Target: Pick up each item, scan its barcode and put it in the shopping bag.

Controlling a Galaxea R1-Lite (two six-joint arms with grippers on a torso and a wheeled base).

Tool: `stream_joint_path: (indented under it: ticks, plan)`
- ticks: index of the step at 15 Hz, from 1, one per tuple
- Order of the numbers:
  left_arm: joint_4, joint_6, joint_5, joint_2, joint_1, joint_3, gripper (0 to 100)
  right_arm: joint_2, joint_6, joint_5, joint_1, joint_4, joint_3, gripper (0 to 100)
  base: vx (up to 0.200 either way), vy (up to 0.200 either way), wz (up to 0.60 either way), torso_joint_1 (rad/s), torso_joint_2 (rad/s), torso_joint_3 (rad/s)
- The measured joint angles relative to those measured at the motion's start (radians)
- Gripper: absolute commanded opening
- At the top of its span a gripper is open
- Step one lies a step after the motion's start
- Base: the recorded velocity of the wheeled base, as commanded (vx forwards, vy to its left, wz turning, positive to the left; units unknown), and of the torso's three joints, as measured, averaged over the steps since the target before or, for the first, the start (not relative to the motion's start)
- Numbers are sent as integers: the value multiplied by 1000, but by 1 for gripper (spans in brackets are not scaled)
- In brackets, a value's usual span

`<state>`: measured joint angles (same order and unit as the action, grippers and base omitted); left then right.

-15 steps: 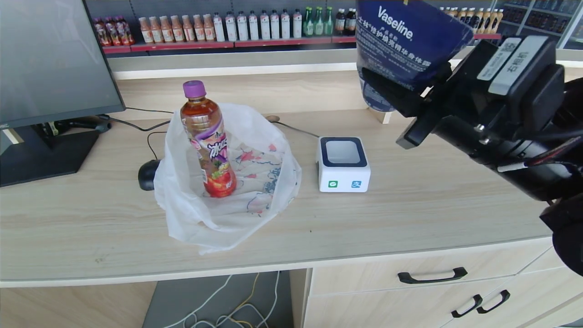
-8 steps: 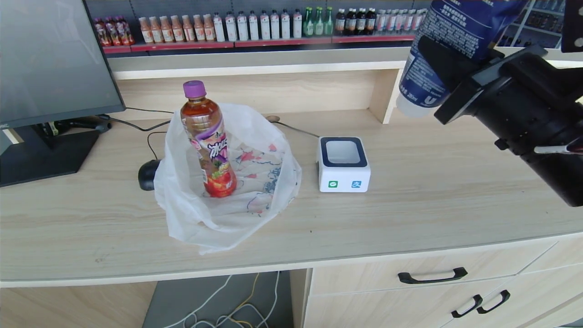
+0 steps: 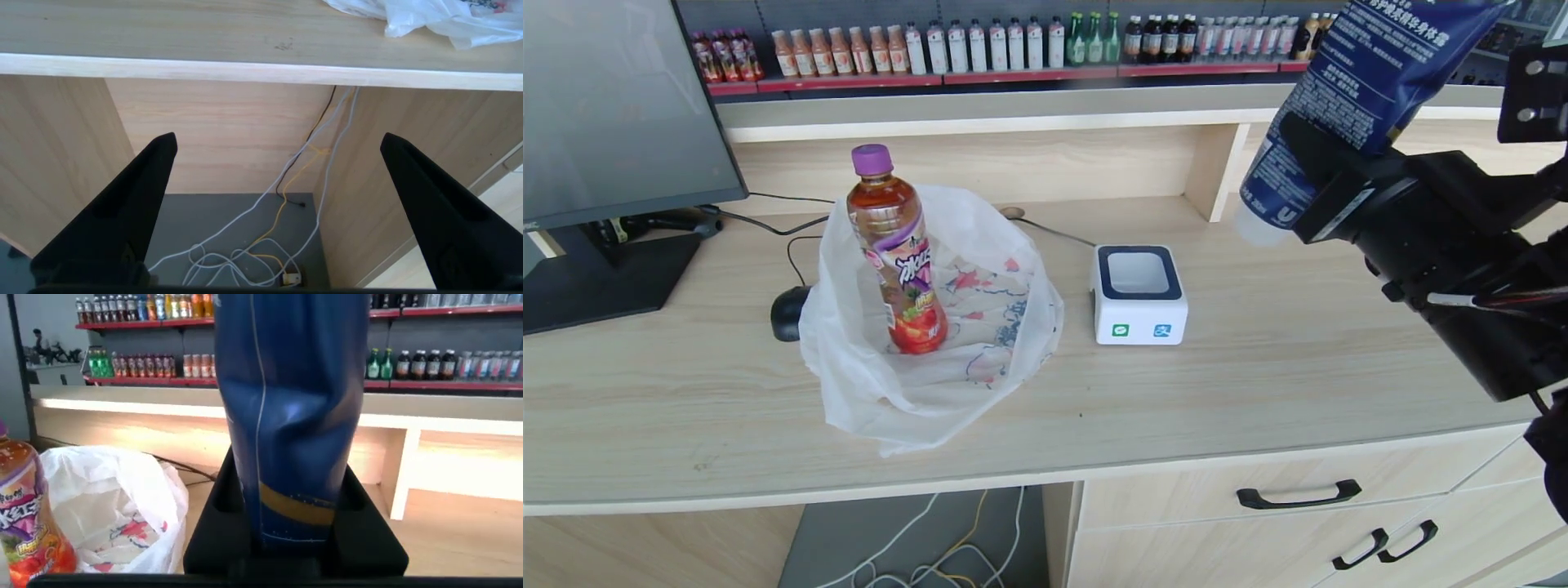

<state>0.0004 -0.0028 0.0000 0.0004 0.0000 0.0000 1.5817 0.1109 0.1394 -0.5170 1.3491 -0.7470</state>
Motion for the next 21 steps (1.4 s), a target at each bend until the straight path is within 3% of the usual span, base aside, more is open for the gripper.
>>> stream_joint_path:
  ticks: [9,15,21]
  plan:
    - [0,1,0,0,0,0,100,0,-16,0,35,24,201,0,0,0,0,0,0,0]
    - [0,-3,0,0,1,0,100,-15,-17,-12,39,31,231,0,0,0,0,0,0,0]
    - [1,-7,1,0,1,0,100,-15,-17,-26,37,40,240,0,0,200,0,2,1,2]
